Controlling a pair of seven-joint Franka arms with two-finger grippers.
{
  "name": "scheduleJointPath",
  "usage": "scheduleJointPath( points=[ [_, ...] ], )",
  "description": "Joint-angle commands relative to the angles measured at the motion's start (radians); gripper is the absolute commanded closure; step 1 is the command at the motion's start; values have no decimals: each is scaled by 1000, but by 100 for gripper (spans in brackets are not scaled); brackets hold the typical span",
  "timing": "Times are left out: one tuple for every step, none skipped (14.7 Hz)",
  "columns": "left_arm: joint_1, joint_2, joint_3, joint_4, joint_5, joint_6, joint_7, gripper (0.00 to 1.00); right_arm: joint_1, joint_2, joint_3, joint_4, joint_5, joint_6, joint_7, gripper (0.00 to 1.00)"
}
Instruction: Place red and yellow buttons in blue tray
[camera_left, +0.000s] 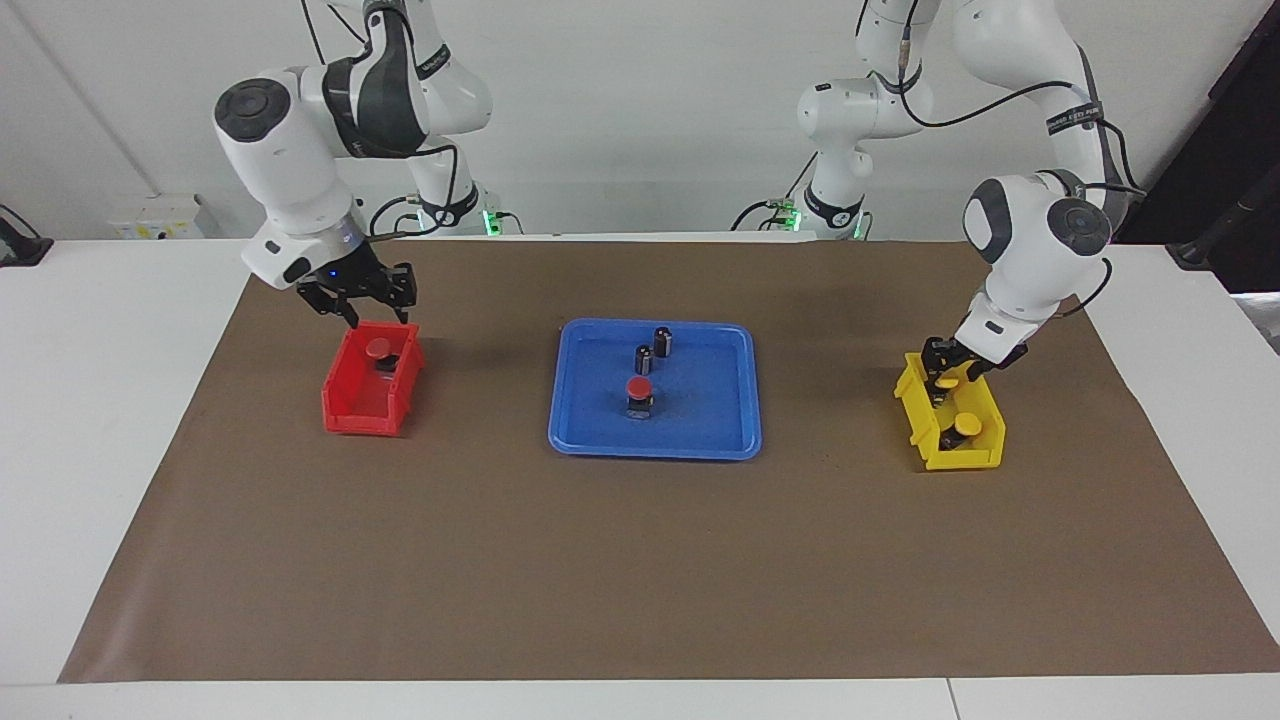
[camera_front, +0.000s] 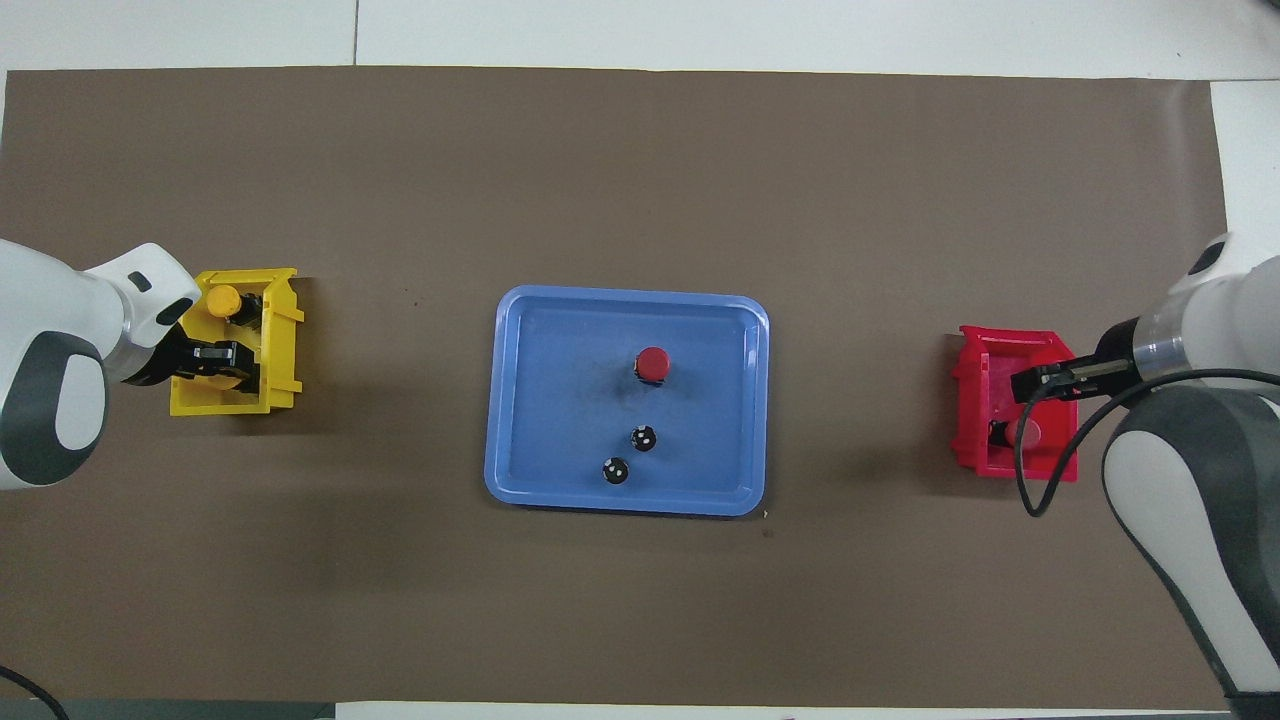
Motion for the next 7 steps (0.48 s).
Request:
scheduleJointPath(
  points=[
    [7, -30, -2, -42, -15, 48, 0, 77, -44, -39, 18, -121, 13, 108, -51, 33],
    [7, -26, -2, -36, -15, 48, 0, 91, -60, -30, 18, -130, 13, 122, -58, 33],
    [7, -23, -2, -30, -15, 48, 0, 96, -64, -24, 18, -139, 13, 148, -60, 34],
    [7, -20, -2, -18, -15, 40, 0, 96, -61, -22, 18, -153, 13, 179, -57, 34],
    [4, -16, -2, 31, -15, -2, 0, 96, -60, -18, 18, -165, 13, 202, -58, 34],
    [-5, -7, 0, 111, -6, -115, -5, 96, -60, -1, 18, -170, 13, 226, -58, 34],
    [-10, 11, -3, 218, 0, -227, -6, 97, -60, 8, 18, -173, 13, 245, -58, 34]
  ],
)
